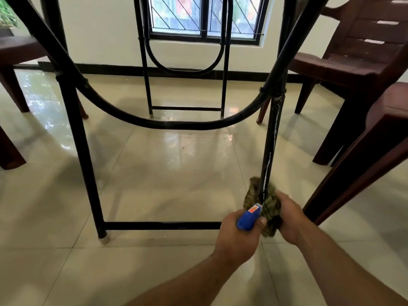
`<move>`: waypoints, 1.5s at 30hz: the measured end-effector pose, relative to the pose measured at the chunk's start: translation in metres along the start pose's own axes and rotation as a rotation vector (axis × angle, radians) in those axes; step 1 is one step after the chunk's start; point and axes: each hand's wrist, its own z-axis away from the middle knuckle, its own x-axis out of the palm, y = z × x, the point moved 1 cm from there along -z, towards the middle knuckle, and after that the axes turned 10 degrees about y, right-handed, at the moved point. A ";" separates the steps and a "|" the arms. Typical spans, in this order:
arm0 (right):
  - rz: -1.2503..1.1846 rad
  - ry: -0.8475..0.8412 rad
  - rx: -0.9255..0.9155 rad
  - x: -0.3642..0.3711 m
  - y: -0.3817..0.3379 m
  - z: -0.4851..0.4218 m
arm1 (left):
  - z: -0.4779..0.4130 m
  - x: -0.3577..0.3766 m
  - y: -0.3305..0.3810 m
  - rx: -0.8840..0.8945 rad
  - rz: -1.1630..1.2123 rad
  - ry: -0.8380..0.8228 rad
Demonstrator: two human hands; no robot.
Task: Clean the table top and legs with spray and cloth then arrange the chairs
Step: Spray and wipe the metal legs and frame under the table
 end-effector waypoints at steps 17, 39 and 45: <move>-0.148 0.162 -0.200 0.053 -0.115 0.068 | -0.032 -0.028 0.121 0.087 0.288 0.081; 0.375 0.499 -1.361 0.089 -0.135 0.102 | -0.024 -0.058 0.142 0.105 0.348 0.108; 0.333 0.638 -1.697 0.113 -0.185 0.127 | -0.024 -0.067 0.133 0.087 0.308 0.115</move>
